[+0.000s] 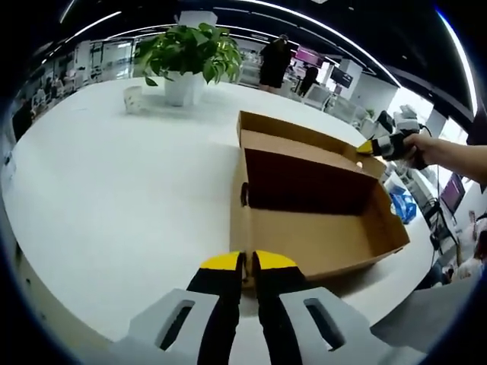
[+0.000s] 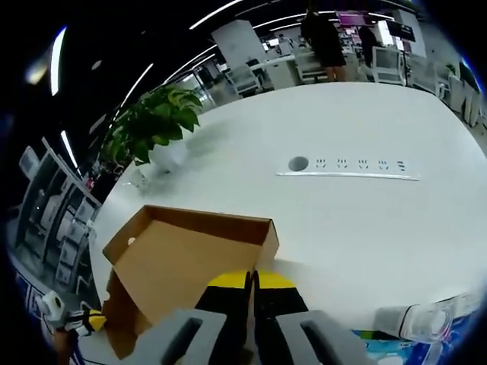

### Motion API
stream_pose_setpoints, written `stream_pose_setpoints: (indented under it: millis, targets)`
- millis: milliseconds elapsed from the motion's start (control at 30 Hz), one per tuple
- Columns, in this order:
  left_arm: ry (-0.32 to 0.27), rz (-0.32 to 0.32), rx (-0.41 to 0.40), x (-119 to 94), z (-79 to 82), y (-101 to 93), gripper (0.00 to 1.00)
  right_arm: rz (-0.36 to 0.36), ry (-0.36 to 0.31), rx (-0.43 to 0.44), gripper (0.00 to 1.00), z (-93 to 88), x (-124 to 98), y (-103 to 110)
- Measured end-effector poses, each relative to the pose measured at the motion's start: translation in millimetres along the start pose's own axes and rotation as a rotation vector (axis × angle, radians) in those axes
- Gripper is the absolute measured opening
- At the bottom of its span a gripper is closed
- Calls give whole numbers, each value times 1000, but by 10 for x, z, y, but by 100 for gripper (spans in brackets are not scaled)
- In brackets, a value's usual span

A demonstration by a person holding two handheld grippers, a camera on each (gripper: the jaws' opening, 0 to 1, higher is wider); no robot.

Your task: Operate the shoe box by opening the lid, removing the specified soft item, and placing it in the target area until the item is outside and the box remains undamaged.

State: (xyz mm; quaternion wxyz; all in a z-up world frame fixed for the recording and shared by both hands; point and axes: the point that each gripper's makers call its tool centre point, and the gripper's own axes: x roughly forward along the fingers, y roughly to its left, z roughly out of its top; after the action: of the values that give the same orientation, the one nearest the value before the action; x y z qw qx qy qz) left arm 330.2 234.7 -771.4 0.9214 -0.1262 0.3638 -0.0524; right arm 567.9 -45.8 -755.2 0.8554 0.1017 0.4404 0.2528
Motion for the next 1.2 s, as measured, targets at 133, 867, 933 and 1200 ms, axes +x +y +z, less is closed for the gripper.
stream_pose_setpoints:
  millis: [133, 867, 933, 1200]
  targets:
    - [-1, 2, 1, 5, 1, 1, 4, 10, -30, -17, 0, 46, -63, 43]
    - [-9, 1, 0, 16, 6, -4, 4, 50, -158, -175, 0, 223, -413, 290]
    - [-12, -1, -6, 16, 7, -2, 4, 56, -176, -194, 0, 232, -462, 328]
    - [-19, -6, -11, 13, 4, -6, 4, 60, -219, -251, 0, 190, -604, 431]
